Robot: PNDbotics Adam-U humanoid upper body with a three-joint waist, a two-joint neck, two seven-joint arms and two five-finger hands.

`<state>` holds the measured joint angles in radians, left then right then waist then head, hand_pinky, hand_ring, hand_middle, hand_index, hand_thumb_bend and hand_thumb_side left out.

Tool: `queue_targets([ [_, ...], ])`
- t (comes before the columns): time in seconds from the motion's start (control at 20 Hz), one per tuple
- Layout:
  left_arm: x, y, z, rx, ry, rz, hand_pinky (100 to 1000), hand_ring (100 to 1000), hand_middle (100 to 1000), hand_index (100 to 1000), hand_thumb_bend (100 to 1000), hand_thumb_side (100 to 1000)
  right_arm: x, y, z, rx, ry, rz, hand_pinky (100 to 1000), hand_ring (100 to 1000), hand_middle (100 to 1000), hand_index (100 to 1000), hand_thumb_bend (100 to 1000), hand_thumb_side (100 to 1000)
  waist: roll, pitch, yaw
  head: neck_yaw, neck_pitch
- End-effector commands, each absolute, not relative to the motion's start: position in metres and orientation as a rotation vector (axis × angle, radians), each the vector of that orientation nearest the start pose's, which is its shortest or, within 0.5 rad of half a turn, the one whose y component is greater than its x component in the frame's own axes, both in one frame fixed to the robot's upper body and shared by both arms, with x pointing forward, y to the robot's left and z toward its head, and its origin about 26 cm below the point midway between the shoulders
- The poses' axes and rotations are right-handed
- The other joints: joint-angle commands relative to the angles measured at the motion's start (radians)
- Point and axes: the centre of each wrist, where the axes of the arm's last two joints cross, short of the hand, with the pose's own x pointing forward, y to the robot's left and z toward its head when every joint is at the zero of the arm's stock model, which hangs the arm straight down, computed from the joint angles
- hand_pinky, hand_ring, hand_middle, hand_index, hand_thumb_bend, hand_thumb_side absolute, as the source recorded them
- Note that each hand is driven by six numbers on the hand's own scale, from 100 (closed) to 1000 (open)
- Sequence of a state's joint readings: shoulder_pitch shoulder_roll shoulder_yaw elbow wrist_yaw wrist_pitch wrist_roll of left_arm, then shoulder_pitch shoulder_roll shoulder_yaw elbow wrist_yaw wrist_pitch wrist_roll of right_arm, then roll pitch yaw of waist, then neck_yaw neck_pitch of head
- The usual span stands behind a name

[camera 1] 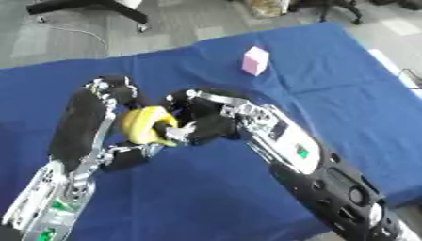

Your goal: Pick up the objects with one hand, pass them to the other hand, and then place them into the box on the other side of the table.

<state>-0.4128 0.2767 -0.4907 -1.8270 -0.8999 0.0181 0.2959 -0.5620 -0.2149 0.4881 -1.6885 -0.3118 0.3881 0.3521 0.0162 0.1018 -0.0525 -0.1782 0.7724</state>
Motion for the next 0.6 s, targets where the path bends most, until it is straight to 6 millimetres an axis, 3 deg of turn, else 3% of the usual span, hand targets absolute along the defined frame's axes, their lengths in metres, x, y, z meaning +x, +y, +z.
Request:
queue_targets([
  [0.05, 0.3018, 0.1296, 0.1698, -1.117, 3.151, 1.12, 298, 267, 185, 304, 106, 100, 0.3347, -0.1057, 0.1528, 0.687, -1.471, 0.969, 650, 535, 253, 166, 100, 100, -0.016, -0.009, 0.0, 0.0, -0.002],
  [0.3, 0.3024, 0.1293, 0.1689, -1.149, 3.156, 1.087, 262, 228, 128, 253, 112, 100, 0.3354, -0.1061, 0.1522, 0.694, -1.471, 0.973, 653, 540, 260, 174, 100, 112, -0.016, -0.008, -0.002, 0.001, -0.002],
  [0.4, 0.3026, 0.1291, 0.1684, -1.16, 3.167, 1.064, 270, 215, 100, 228, 115, 100, 0.3352, -0.1062, 0.1529, 0.701, -1.477, 0.975, 658, 549, 276, 248, 100, 257, -0.016, -0.008, -0.002, -0.001, -0.002],
  [0.45, 0.3029, 0.129, 0.1681, -1.165, 3.175, 1.05, 271, 211, 100, 220, 116, 100, 0.3351, -0.1064, 0.1533, 0.706, -1.481, 0.975, 657, 551, 280, 264, 100, 282, -0.016, -0.008, -0.002, -0.001, -0.002],
  [0.6, 0.3032, 0.128, 0.1689, -1.171, 3.196, 0.994, 279, 201, 100, 198, 128, 100, 0.3349, -0.1077, 0.156, 0.712, -1.507, 0.972, 660, 565, 346, 394, 100, 525, -0.016, -0.008, -0.003, -0.001, -0.002],
])
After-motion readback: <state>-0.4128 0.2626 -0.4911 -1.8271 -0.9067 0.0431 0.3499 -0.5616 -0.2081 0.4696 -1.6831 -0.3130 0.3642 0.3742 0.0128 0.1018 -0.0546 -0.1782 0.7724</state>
